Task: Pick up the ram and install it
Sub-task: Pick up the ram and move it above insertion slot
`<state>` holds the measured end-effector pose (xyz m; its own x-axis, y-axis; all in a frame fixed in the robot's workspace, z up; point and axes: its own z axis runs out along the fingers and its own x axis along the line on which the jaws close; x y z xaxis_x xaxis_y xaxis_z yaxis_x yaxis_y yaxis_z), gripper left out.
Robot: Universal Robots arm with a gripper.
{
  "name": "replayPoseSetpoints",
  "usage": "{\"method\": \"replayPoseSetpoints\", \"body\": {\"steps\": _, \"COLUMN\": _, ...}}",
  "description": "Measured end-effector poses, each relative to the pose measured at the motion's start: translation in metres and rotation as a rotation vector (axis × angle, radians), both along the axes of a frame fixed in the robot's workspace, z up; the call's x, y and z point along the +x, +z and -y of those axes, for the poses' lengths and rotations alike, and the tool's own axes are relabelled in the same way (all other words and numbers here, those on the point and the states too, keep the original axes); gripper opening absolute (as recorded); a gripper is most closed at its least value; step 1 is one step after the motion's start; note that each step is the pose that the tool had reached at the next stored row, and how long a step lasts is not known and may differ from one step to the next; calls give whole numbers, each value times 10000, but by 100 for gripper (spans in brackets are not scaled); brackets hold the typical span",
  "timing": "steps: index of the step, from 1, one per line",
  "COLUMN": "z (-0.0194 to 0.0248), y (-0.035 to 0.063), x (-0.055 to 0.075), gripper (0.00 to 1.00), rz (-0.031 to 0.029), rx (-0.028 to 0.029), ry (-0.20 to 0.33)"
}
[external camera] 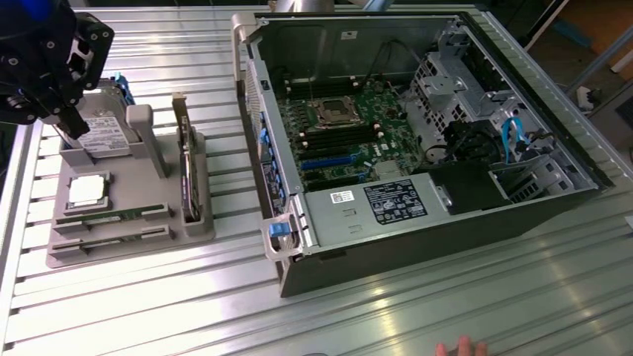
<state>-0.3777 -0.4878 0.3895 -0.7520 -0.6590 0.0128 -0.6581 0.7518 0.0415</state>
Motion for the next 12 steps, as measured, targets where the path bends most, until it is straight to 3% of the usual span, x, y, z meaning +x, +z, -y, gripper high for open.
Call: {"method": "replayPoseSetpoints", "body": {"steps": 12, "z": 0, "y": 0, "x": 0, "gripper": 11, "rz": 0, "rx": -1, "ry": 1772}}
